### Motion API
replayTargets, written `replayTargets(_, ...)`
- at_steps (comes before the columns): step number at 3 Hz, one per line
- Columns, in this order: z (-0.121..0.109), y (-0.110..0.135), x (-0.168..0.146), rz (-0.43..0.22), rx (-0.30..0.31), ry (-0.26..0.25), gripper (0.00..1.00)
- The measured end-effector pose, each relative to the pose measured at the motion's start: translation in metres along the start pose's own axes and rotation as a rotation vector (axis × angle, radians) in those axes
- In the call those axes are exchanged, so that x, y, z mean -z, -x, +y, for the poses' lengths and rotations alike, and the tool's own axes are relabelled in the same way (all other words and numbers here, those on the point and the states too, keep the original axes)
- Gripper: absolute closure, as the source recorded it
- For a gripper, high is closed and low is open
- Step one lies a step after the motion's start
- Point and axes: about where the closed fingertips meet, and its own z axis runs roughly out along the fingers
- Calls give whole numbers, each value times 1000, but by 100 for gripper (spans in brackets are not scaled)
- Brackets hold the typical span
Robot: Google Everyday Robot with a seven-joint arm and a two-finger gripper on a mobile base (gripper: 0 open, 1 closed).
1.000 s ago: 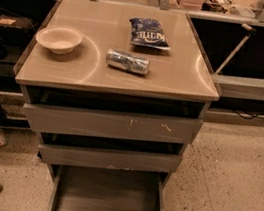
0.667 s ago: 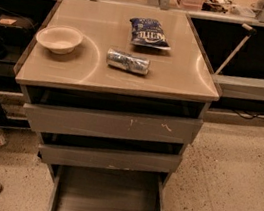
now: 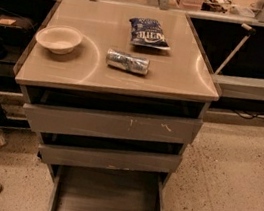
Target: Close bottom drawer
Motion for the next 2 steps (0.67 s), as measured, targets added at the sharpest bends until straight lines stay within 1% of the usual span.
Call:
replayTargets(1, -1, 18, -8, -46, -5, -18, 100)
replayTargets(2, -3, 30, -16, -74, -8, -39, 100)
